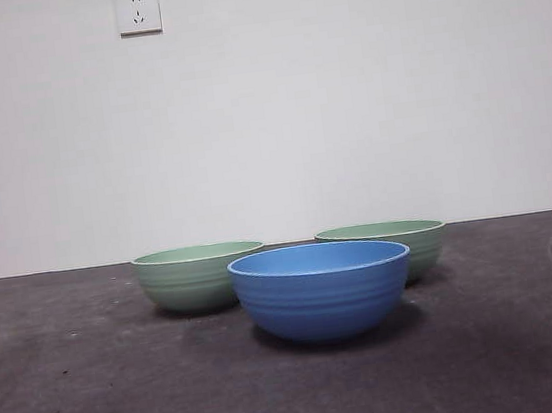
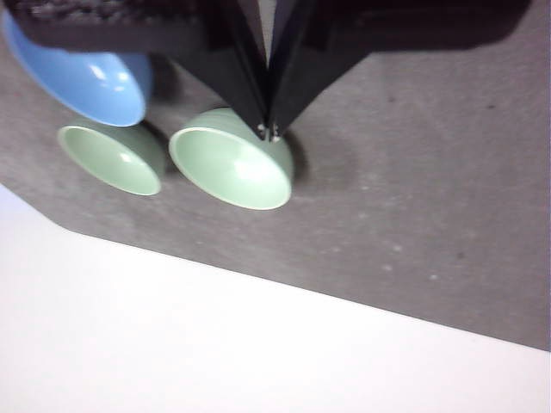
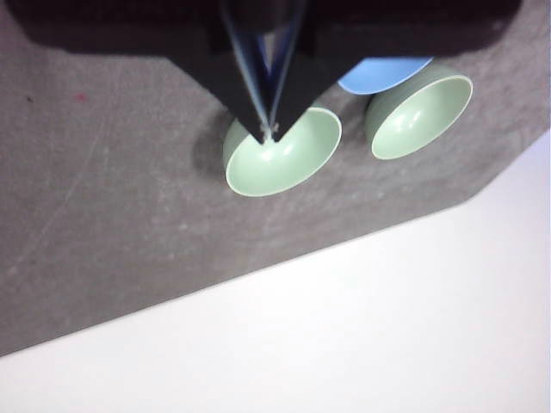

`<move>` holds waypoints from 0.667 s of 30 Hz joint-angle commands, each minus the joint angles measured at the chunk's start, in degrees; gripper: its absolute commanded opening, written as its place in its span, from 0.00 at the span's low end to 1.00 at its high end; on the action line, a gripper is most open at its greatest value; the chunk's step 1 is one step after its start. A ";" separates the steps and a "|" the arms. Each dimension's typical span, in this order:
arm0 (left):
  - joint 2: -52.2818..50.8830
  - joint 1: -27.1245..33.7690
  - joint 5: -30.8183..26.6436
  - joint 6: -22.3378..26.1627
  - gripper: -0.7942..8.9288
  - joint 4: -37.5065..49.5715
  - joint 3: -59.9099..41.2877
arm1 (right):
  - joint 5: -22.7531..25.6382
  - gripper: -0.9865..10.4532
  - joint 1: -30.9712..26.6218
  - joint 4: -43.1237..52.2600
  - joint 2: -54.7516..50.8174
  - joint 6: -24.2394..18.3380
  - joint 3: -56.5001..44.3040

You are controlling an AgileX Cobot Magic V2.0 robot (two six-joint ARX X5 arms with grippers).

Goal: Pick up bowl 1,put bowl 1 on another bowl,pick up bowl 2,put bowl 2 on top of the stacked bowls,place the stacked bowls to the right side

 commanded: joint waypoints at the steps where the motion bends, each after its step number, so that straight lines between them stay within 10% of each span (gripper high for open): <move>1: 1.75 0.13 1.95 -0.42 0.08 -1.60 3.26 | -0.70 0.08 0.07 -4.13 4.28 -2.93 4.83; 12: 16.96 0.13 13.81 13.40 0.08 -18.40 20.44 | -14.97 0.08 0.09 -24.11 24.72 -19.56 26.27; 20: 26.62 -0.28 16.50 23.21 0.08 -31.93 31.76 | -16.59 0.08 0.13 -39.58 34.53 -29.31 37.88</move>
